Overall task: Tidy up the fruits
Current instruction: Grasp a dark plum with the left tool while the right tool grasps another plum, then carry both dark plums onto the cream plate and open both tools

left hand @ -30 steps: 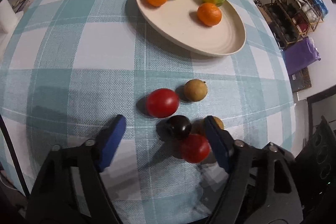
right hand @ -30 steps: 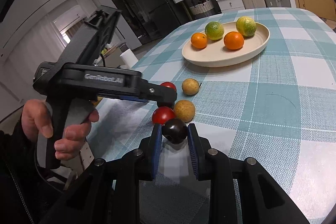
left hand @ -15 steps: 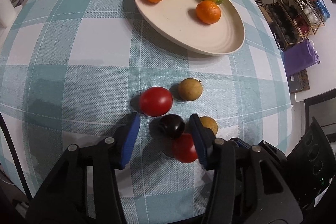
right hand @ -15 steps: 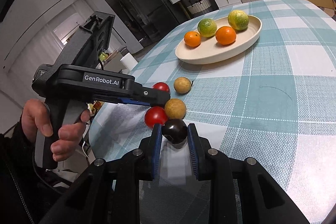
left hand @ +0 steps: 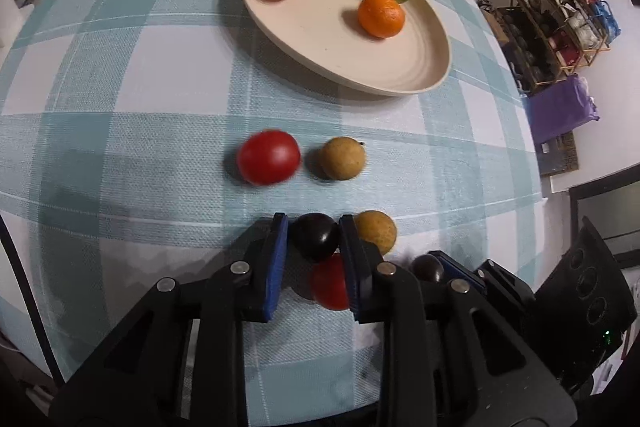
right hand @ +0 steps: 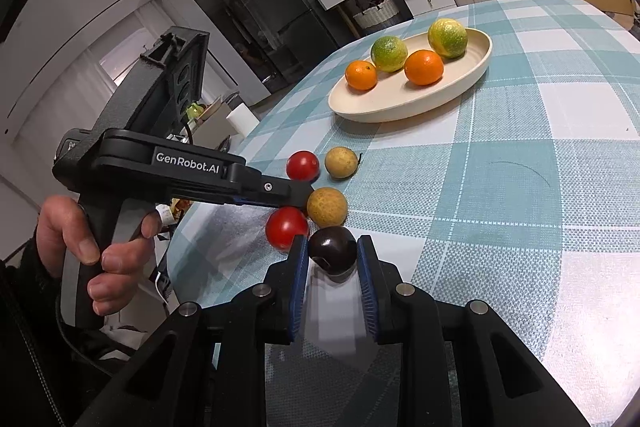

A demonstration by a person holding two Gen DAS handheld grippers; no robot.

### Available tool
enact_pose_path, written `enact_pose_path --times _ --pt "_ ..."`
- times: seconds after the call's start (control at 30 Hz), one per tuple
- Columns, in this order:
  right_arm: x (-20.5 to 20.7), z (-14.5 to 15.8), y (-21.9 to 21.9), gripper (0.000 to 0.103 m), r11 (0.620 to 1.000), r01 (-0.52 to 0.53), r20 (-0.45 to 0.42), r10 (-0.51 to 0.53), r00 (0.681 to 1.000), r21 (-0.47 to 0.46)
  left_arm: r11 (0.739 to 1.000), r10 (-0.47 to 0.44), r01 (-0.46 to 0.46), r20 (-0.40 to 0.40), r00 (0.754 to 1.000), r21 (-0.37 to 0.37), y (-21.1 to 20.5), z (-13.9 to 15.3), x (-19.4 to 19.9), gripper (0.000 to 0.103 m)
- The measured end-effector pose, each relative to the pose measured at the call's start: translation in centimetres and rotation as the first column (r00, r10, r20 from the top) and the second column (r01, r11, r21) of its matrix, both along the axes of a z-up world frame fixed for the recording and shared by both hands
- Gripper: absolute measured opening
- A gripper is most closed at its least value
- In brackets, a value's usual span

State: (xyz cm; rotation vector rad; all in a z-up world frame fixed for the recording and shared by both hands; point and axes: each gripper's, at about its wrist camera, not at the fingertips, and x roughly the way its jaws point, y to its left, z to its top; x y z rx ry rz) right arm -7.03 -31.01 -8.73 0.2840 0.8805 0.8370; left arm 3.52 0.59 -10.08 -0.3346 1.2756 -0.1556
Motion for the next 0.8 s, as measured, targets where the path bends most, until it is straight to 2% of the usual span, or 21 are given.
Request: enact_pose_path --times 0.47,0.8 --pt "-0.5 1.4 -0.6 0.025 0.999 0.032 0.056 -0.032 0.998 0.007 0.998 -0.037 0.040 0.077 0.996 -0.043 -0.1 2.6 -0.4 0.022" --pt "1.5 3.2 -0.1 0.025 0.999 0.053 0.071 -0.052 0.996 -0.008 0.994 -0.032 0.045 0.129 0.991 -0.098 2.1 4.7 2.6 0.022"
